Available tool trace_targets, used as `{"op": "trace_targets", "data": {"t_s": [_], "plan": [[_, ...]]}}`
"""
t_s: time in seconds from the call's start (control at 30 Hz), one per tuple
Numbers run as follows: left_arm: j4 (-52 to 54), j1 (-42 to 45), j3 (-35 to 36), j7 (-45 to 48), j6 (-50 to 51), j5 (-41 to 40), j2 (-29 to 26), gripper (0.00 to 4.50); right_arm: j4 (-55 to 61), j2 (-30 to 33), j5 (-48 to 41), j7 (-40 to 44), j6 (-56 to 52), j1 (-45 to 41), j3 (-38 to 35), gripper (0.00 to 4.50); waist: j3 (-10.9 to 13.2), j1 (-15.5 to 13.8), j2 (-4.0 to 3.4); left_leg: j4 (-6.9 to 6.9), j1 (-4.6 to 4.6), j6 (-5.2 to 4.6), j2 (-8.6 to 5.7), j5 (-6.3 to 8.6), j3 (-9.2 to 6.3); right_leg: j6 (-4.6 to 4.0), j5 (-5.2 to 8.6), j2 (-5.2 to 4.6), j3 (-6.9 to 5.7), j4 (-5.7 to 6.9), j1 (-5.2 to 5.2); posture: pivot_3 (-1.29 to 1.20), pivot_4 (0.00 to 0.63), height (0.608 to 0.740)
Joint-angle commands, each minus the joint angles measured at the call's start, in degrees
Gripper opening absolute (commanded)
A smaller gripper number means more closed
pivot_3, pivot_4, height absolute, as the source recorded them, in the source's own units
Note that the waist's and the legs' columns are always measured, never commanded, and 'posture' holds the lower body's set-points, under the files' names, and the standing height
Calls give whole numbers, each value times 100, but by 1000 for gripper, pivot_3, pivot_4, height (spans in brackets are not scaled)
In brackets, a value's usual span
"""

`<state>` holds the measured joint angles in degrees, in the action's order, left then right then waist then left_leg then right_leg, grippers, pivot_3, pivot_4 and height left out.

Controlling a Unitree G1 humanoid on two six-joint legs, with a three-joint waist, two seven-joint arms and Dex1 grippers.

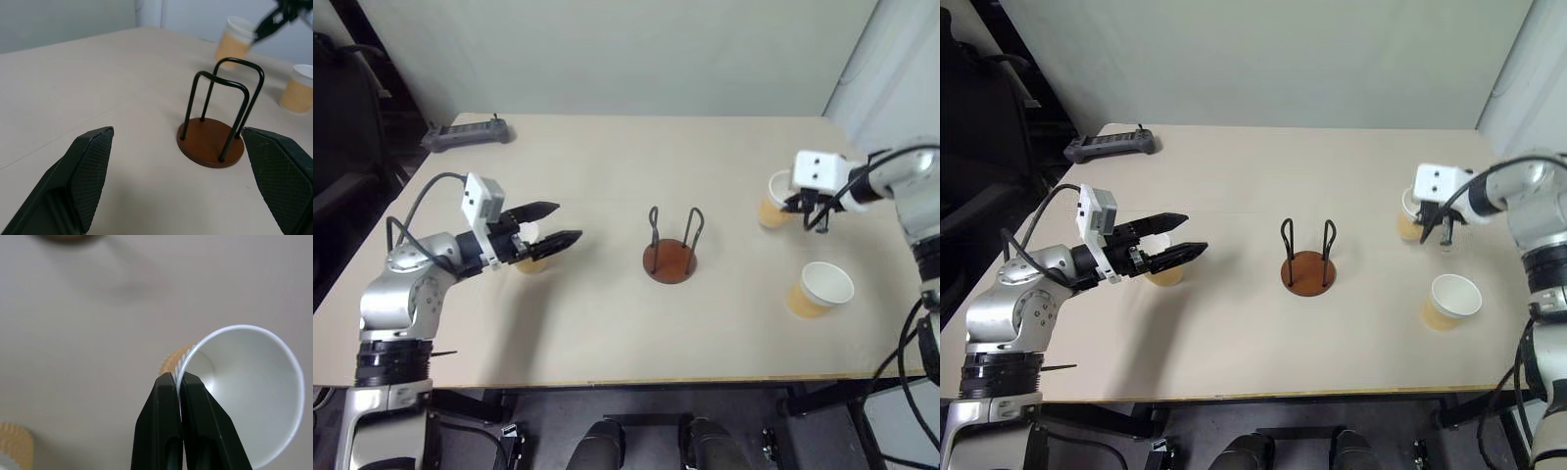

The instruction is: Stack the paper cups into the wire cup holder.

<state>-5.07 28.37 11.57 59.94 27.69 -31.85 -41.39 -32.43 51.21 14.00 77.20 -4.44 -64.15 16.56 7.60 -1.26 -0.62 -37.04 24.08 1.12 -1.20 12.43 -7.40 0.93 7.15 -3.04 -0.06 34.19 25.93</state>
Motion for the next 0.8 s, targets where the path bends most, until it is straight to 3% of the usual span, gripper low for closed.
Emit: {"op": "trace_targets", "data": {"t_s": [0.03,0.37,0.8], "plan": [[-42,148,-28,175,-88,58,-142,4500,413,30,-212,294,-235,-357,-192,42,0,0,0,0,1,0,-1,0,0,0,0,0,0,-2,0,0,150,740],[-848,699,-440,827,-422,456,-313,4500,2339,-140,-890,1189,-2160,-1132,-165,42,0,-10,-1,2,12,-7,-3,-6,-2,-8,6,1,-2,-12,6,0,150,740],[-1728,1414,-859,1225,-923,854,98,4500,3278,-427,-1279,1350,-3294,-1375,238,42,0,-6,0,2,21,-19,-6,-16,-3,-13,12,1,-2,-13,14,0,150,740]]}}
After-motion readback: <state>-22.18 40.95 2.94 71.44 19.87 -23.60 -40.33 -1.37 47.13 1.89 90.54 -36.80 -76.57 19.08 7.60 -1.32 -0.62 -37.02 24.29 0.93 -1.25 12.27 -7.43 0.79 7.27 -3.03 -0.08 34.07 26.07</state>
